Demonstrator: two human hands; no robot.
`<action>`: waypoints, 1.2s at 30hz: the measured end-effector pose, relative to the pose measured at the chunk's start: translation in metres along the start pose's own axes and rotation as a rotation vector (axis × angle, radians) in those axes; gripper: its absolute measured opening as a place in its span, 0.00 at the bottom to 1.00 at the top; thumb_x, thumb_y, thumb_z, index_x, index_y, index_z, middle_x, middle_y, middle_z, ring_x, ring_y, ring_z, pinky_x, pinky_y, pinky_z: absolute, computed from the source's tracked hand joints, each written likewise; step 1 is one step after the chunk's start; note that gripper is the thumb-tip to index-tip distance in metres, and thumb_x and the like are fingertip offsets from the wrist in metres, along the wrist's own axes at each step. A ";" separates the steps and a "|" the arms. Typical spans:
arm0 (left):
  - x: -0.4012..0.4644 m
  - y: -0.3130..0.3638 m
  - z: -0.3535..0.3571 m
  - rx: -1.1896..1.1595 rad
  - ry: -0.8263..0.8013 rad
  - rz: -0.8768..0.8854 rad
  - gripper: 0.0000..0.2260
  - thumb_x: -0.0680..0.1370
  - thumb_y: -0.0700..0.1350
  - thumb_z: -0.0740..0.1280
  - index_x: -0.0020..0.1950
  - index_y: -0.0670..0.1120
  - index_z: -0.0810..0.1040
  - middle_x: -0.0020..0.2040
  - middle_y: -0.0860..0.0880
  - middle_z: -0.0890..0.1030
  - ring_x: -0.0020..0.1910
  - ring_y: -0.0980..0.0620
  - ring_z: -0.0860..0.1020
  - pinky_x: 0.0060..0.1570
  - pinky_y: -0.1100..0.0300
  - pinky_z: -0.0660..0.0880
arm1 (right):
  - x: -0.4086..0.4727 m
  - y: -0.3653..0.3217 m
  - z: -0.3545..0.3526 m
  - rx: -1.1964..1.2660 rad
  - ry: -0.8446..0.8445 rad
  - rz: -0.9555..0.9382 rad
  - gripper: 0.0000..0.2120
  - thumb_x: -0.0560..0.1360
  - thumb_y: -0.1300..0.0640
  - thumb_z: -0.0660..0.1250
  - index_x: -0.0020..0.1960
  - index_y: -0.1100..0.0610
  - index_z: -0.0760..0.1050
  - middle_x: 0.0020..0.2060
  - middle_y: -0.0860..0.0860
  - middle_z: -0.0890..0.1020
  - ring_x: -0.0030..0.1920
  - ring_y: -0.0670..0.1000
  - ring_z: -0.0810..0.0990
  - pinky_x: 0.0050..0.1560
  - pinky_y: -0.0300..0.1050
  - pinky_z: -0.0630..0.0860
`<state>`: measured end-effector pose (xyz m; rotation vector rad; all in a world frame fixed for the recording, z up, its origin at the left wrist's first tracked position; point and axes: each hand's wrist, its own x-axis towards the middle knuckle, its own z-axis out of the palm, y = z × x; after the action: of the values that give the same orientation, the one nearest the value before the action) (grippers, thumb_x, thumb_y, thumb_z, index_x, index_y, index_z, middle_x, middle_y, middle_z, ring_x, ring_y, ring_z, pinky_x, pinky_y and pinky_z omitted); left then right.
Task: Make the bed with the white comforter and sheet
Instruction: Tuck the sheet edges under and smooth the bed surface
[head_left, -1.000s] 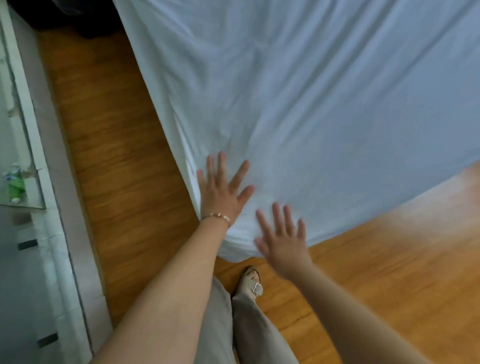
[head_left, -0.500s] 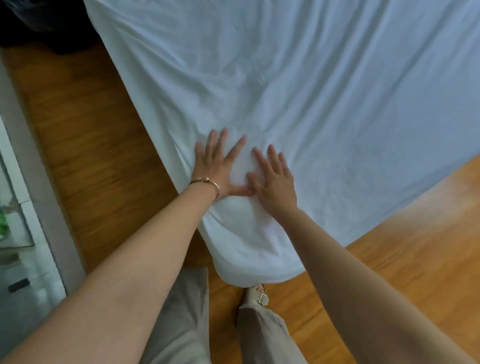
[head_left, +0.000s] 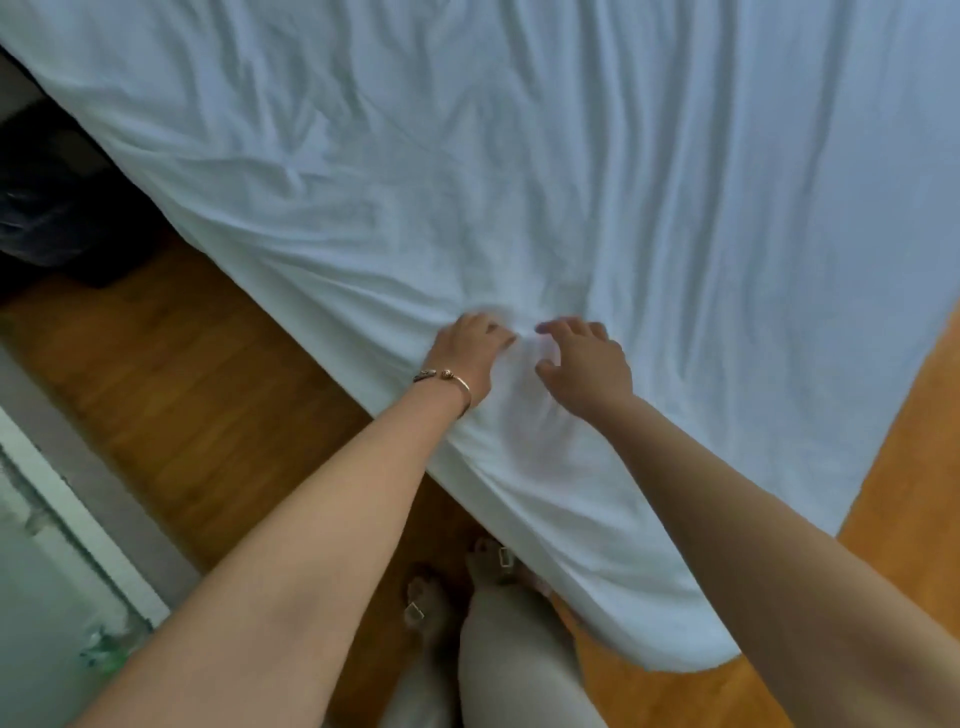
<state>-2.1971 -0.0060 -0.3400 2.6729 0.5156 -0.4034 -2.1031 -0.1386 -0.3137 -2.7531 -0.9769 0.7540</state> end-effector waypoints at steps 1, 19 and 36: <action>0.016 -0.009 -0.006 -0.025 -0.021 -0.081 0.30 0.78 0.48 0.65 0.76 0.59 0.57 0.77 0.47 0.54 0.76 0.45 0.51 0.70 0.44 0.55 | 0.018 -0.013 0.005 0.009 0.003 -0.032 0.25 0.79 0.50 0.60 0.75 0.46 0.62 0.76 0.49 0.61 0.76 0.54 0.58 0.72 0.52 0.59; 0.031 -0.249 -0.066 0.386 -0.187 0.531 0.35 0.55 0.41 0.81 0.60 0.51 0.77 0.57 0.48 0.79 0.57 0.47 0.76 0.57 0.54 0.75 | 0.089 -0.190 0.058 0.007 -0.272 -0.109 0.25 0.71 0.39 0.65 0.65 0.47 0.67 0.61 0.45 0.74 0.63 0.51 0.69 0.59 0.47 0.68; 0.036 -0.295 -0.099 0.232 -0.566 0.269 0.09 0.76 0.46 0.70 0.56 0.49 0.82 0.55 0.49 0.81 0.55 0.47 0.78 0.53 0.58 0.73 | 0.065 -0.240 0.075 -0.033 -0.356 0.345 0.08 0.75 0.61 0.64 0.42 0.48 0.74 0.48 0.49 0.81 0.49 0.53 0.80 0.44 0.42 0.72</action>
<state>-2.2652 0.2993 -0.3586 2.6127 -0.0648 -1.1415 -2.2307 0.0868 -0.3399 -2.9128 -0.5619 1.3265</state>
